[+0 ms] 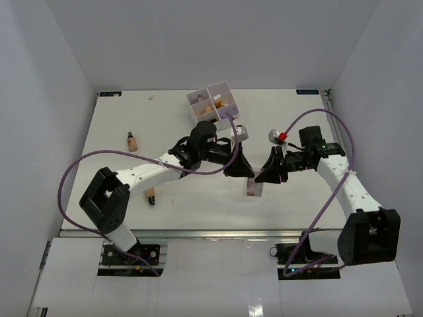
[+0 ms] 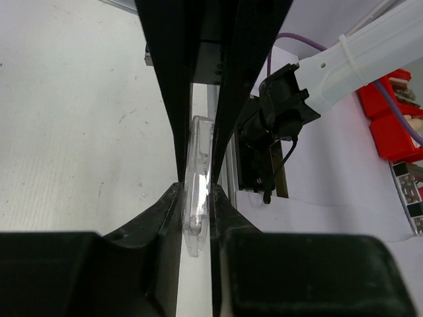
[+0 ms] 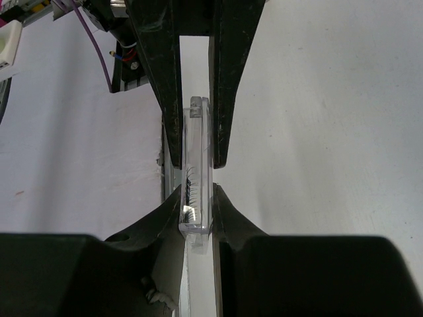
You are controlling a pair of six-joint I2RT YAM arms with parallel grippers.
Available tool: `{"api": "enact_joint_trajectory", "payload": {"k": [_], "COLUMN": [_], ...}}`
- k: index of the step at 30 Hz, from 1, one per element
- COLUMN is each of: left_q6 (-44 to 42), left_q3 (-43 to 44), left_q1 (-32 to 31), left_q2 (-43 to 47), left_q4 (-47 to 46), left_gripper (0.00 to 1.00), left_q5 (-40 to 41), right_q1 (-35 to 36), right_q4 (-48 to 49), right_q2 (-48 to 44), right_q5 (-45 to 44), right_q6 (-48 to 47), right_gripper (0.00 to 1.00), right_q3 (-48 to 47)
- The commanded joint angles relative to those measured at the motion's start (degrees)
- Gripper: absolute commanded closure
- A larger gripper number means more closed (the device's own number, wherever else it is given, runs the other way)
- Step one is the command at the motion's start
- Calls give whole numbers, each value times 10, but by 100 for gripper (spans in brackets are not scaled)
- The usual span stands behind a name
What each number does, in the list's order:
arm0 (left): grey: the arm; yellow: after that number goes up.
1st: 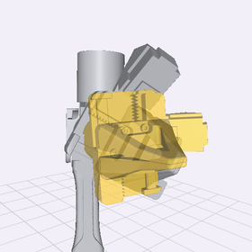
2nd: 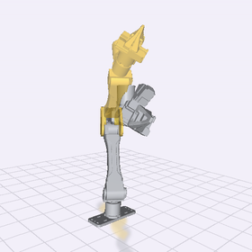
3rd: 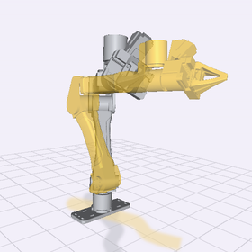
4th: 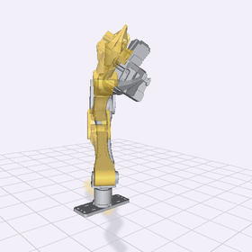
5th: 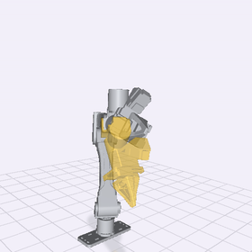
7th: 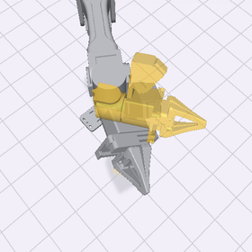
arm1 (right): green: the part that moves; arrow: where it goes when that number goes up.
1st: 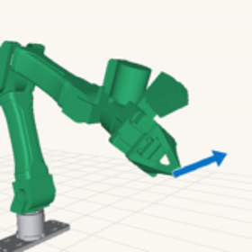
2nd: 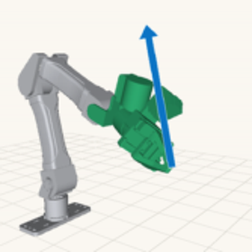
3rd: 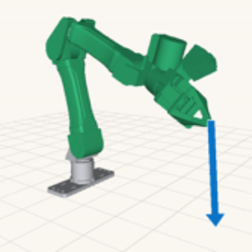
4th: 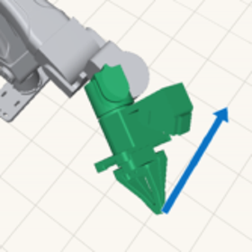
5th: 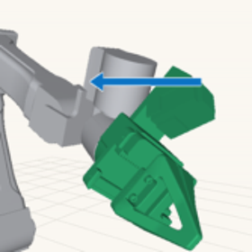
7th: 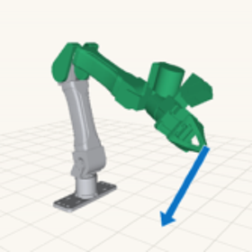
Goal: Organize the makeup
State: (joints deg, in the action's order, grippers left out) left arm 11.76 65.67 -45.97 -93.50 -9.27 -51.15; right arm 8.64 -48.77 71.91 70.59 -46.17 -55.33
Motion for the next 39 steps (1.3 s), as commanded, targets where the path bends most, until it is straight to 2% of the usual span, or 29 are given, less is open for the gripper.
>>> {"api": "enact_joint_trajectory", "payload": {"k": [1,3,4,6,8,10,11,19,23,31,39], "left_q6": [-5,-8,-9,-18,-34,-45,-46,-74,-89,-133,-198], "left_q3": [23,22,21,20,22,25,25,2,17,120,264], "left_q1": [-7,-7,-7,-6,-6,-4,0,46,82,199,259], "left_q2": [5,9,12,17,24,29,30,71,86,52,-40], "left_q4": [10,14,16,26,48,74,81,136,161,176,145], "left_gripper": [94,100,100,100,100,100,100,100,100,100,100], "left_q5": [-12,-14,-15,-13,-5,9,13,51,99,182,196], "right_q1": [6,7,7,8,8,8,8,7,6,1,-1], "right_q4": [37,40,41,44,48,55,58,106,145,174,175], "right_q2": [5,5,4,0,-5,-13,-17,-55,-84,-133,-143], "right_q5": [2,1,0,-3,-7,-15,-20,-81,-115,-134,-142], "right_q6": [8,11,12,12,11,11,10,32,57,67,61], "right_gripper": [75,68,59,49,34,13,10,10,10,10,10], "right_q3": [2,3,3,6,9,13,15,51,66,97,107]}}
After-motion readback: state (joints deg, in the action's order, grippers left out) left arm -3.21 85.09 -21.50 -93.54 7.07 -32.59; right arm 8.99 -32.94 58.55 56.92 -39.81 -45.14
